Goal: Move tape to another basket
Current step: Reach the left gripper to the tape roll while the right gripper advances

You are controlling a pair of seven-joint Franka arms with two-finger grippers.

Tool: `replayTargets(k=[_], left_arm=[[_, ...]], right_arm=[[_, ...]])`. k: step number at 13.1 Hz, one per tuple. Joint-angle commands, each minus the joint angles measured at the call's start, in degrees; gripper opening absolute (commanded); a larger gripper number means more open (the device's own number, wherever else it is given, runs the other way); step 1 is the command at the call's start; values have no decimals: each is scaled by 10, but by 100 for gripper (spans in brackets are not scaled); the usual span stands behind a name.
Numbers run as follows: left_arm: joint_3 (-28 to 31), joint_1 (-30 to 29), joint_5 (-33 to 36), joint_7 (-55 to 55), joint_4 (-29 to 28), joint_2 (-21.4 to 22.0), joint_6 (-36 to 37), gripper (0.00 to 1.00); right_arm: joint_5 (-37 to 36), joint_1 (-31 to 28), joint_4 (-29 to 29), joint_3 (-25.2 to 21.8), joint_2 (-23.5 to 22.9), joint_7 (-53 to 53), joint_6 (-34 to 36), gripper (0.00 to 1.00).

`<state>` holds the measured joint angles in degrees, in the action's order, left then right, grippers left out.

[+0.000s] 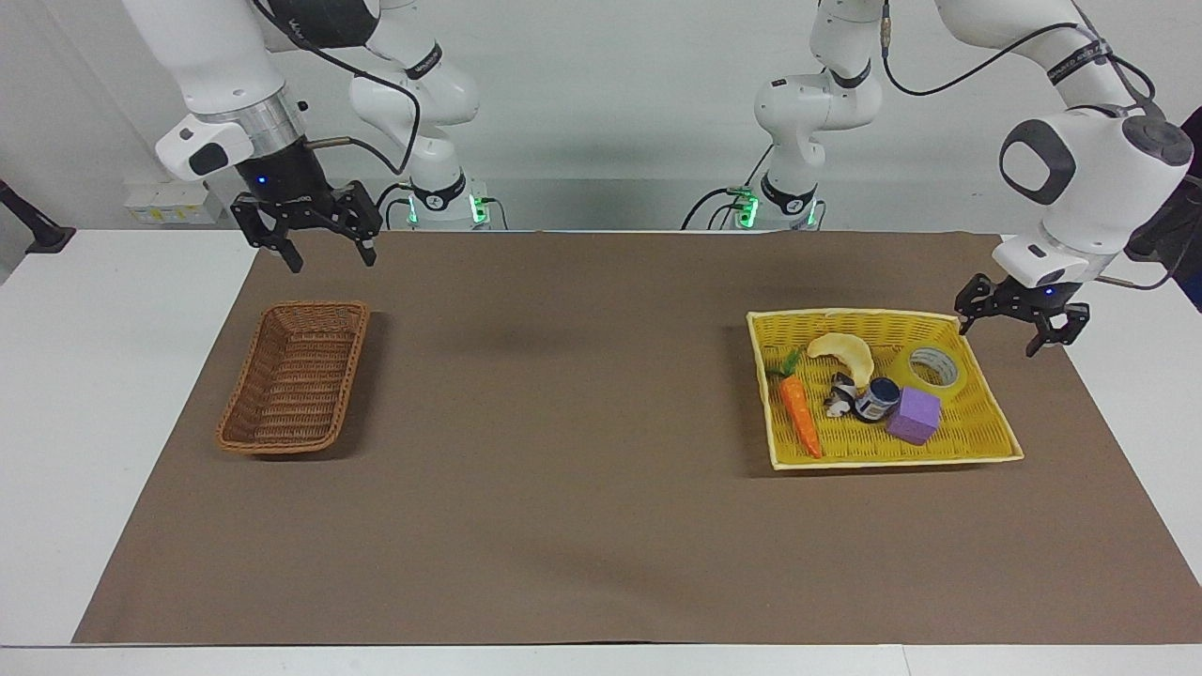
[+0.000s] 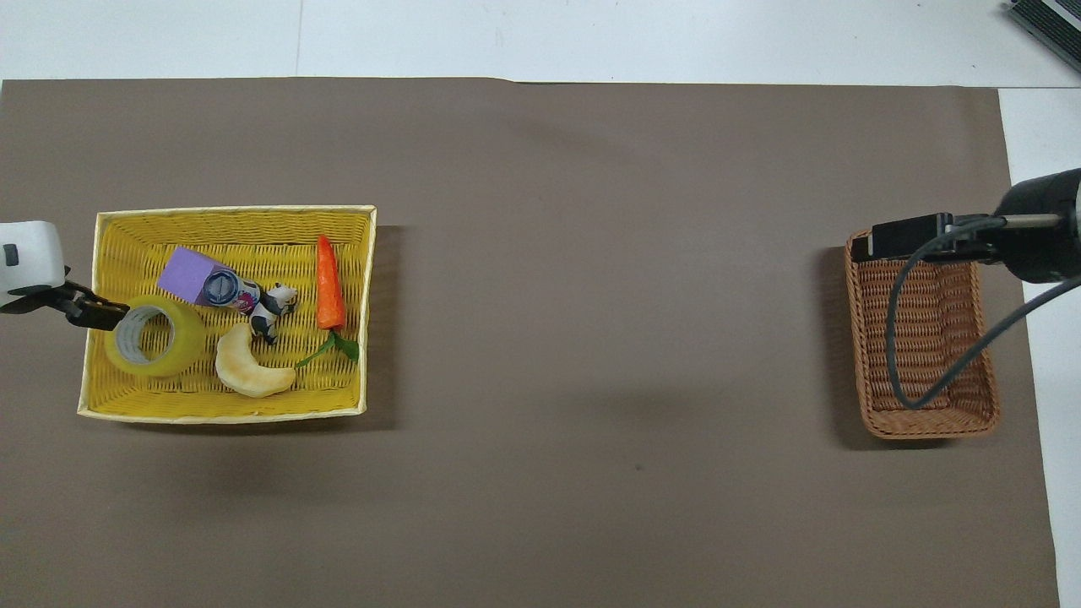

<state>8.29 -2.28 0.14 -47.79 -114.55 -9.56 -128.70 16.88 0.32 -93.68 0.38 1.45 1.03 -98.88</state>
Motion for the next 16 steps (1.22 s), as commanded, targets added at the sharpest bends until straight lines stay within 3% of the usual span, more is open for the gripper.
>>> replayTargets(k=[1,4,6,7,10,11,12,13,16], left_arm=[[-3,-4,3,-22,-29,-33,-86,100],[-2,-4,3,-27,-64,-27,-94,100],[-2,-4,3,-27,-74,-20,-86,67],[-2,-4,3,-27,-71,-20,-77,65],[-3,-3,3,-31,-57,-18,-26,77],[-3,-3,3,-33,-58,-15,-24,60],[-3,-3,3,-35,-58,-14,-23,15],[-3,-4,3,-36,-56,-15,-23,0],[-3,-3,1,-30,-23,-13,10,0]], right_arm=[[67,-2,-30,1,3,26,-29,100],[123,-1,-43,3,-15,75,-47,100],[156,-1,-45,4,-29,103,-47,100],[163,-1,-45,5,-38,117,-47,100],[210,21,-47,5,-72,151,-70,100],[218,30,-47,5,-81,151,-83,100],[219,39,-48,5,-84,151,-93,100],[219,39,-48,5,-85,151,-91,100],[239,39,-47,5,-85,151,-88,100]])
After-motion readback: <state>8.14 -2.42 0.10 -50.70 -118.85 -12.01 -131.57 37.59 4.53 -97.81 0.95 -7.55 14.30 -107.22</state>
